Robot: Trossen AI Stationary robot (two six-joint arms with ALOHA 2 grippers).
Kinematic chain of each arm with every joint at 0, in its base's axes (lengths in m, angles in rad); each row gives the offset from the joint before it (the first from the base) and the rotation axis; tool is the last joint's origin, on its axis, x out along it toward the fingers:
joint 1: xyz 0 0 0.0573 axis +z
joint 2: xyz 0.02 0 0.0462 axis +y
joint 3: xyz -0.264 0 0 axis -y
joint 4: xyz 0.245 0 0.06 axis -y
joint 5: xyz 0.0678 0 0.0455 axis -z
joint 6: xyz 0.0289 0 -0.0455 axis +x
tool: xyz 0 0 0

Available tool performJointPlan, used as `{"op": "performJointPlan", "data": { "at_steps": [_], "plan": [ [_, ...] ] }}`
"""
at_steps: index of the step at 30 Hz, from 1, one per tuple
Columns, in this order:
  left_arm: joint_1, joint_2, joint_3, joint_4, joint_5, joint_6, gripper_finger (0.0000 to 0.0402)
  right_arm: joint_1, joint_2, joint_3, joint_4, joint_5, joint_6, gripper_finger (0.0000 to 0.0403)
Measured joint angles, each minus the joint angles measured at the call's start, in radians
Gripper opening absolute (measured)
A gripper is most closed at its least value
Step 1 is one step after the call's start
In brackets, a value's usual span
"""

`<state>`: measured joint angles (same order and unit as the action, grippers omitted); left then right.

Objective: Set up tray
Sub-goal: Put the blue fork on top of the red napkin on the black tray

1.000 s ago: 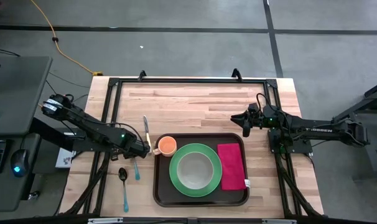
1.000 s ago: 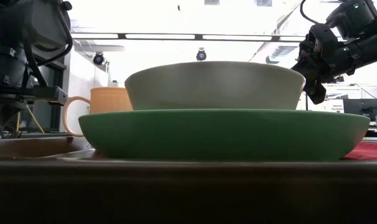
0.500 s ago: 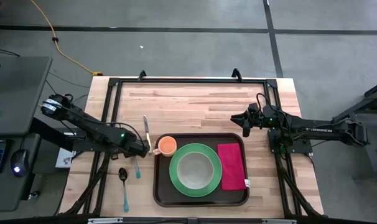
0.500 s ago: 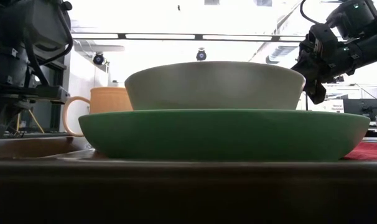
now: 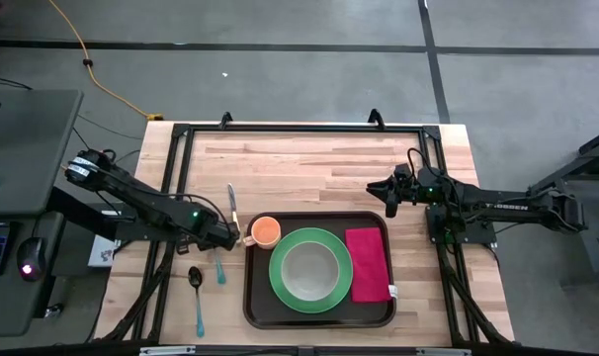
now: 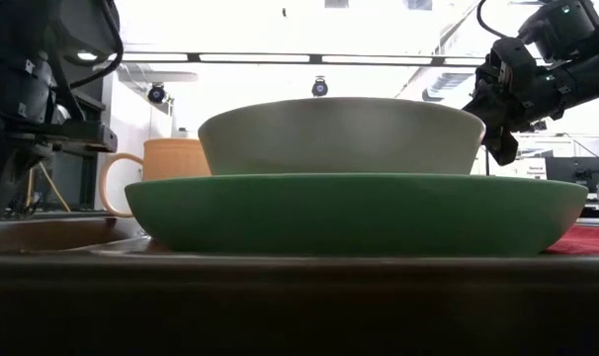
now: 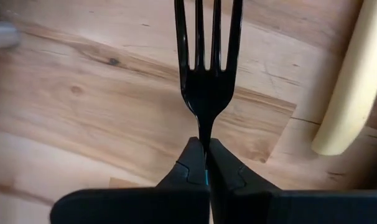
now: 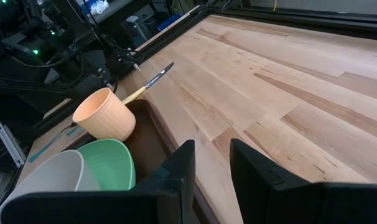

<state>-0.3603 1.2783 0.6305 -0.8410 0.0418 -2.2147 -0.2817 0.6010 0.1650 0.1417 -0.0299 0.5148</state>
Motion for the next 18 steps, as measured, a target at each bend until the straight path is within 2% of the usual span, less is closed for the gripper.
{"op": "performJointPlan", "data": {
  "at_steps": [18],
  "plan": [
    [0.0, -0.001, 0.222, -0.246, 0.002, 0.008, 0.0021, 0.0, 0.0, 0.0, 0.0, 0.002, -0.024, 0.0079]
  ]
}}
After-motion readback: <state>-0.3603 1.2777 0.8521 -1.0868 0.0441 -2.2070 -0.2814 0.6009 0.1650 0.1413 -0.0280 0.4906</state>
